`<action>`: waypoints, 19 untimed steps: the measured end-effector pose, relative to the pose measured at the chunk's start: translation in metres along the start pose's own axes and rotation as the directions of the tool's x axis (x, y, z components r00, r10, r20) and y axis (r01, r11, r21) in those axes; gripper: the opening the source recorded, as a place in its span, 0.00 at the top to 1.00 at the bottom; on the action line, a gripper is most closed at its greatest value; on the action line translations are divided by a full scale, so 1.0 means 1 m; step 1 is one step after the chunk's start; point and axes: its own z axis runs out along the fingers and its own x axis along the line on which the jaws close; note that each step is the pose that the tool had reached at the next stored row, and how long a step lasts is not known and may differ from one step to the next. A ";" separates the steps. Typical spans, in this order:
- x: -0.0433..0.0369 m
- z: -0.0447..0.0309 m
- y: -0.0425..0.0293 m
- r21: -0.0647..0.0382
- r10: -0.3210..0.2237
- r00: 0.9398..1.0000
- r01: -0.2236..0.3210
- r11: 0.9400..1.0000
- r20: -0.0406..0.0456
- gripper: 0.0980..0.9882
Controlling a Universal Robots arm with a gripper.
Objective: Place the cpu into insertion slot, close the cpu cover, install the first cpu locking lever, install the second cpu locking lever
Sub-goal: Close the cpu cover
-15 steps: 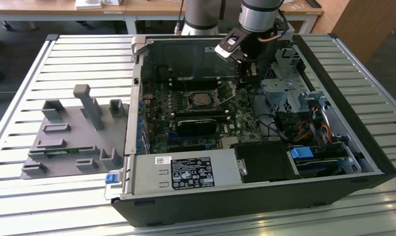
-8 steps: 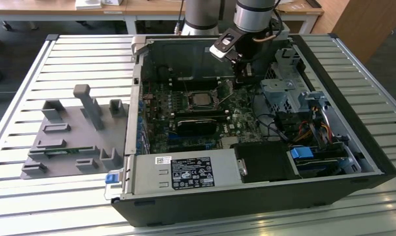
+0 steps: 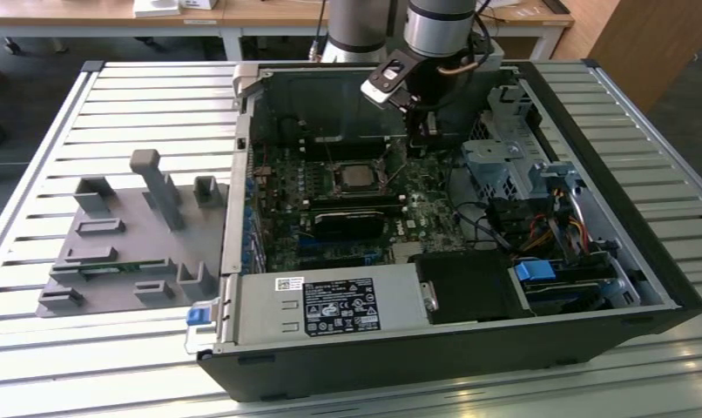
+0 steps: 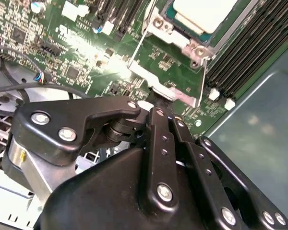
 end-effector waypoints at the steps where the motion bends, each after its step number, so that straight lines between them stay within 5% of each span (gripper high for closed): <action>1: 0.0000 -0.0001 -0.0012 0.000 0.000 1.000 0.000 1.000 0.000 0.99; 19: 0.0004 0.0002 -0.0341 0.000 0.000 1.000 0.000 1.000 0.001 0.99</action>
